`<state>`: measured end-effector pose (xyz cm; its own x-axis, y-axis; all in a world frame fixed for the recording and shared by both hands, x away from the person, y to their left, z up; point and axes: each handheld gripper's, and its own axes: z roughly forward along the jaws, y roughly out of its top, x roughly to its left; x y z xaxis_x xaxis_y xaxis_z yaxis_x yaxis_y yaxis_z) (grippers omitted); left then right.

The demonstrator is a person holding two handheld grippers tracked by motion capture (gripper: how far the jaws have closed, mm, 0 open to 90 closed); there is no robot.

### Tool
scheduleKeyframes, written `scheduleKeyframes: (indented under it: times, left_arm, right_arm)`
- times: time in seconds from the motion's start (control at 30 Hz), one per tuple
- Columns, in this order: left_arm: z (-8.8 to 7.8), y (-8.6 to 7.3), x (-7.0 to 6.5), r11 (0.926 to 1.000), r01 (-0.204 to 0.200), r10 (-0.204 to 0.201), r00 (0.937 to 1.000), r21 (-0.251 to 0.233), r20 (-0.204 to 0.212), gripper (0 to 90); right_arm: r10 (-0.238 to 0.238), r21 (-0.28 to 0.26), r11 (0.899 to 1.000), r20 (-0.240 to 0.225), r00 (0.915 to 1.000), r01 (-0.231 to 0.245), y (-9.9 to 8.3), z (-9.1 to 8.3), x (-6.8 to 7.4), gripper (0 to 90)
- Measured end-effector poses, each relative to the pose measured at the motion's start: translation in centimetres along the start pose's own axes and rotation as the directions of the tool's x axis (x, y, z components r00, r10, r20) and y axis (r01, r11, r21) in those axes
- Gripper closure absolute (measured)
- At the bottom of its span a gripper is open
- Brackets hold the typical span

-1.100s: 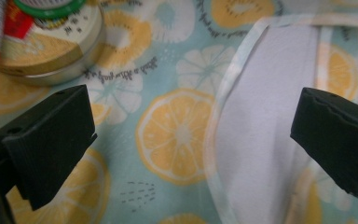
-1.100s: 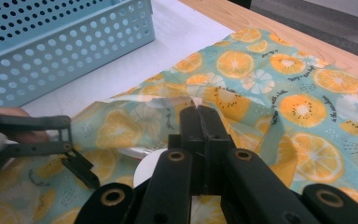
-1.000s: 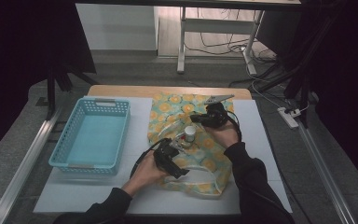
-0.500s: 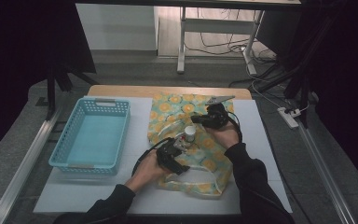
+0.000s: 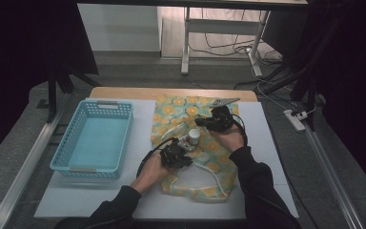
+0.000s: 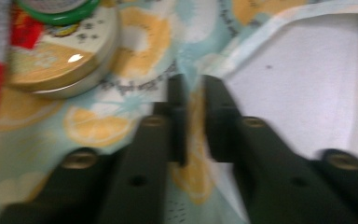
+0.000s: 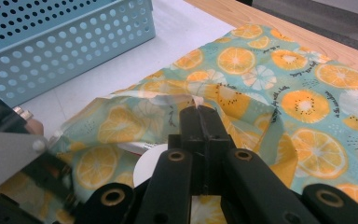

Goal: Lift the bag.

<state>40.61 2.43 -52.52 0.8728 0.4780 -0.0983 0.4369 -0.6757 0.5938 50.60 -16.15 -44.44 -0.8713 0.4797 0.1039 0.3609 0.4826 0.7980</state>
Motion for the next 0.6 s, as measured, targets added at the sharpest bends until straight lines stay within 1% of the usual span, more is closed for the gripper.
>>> scheduleKeyframes:
  times: [0.03, 0.13, 0.33, 0.47, 0.53, 0.6]
  left_arm:
    - [0.0, 0.0, 0.0, 1.0000, 0.008, -0.008, 1.0000, 0.002, -0.001, 89.4]
    - [0.0, 0.1, 0.1, 0.9985, 0.054, -0.054, 0.9984, 0.005, 0.013, 89.9]
    - [-0.2, 0.5, 0.2, 0.9975, 0.064, -0.065, 0.9974, 0.029, 0.030, 90.0]
    - [-1.0, 0.8, 0.3, 0.9962, 0.086, -0.087, 0.9952, 0.010, 0.045, 90.0]
    - [-1.6, 0.9, 0.5, 0.9940, 0.108, -0.107, 0.9928, -0.016, 0.053, 90.0]
    - [-2.3, 1.1, 0.6, 0.9931, 0.110, -0.108, 0.9926, -0.039, 0.054, 90.0]
  right_arm:
    - [0.000, 0.000, 1.000, 0.000, 1.0000, 0.000, 0.0, 0.0, 0.0, 90.0]
    - [0.002, 0.000, 1.000, 0.000, 1.0000, -0.002, 0.0, -0.1, 0.0, 90.0]
    - [0.003, -0.003, 1.000, -0.004, 1.0000, -0.003, 0.1, -0.4, -0.1, 90.0]
    - [0.012, -0.010, 1.000, -0.007, 0.9999, -0.012, 0.1, -0.7, -0.2, 90.0]
    - [0.020, -0.016, 1.000, -0.016, 0.9997, -0.021, 0.2, -0.8, -0.1, 90.0]
    - [0.014, -0.018, 1.000, -0.019, 0.9997, -0.014, 0.4, -0.9, 0.2, 90.0]
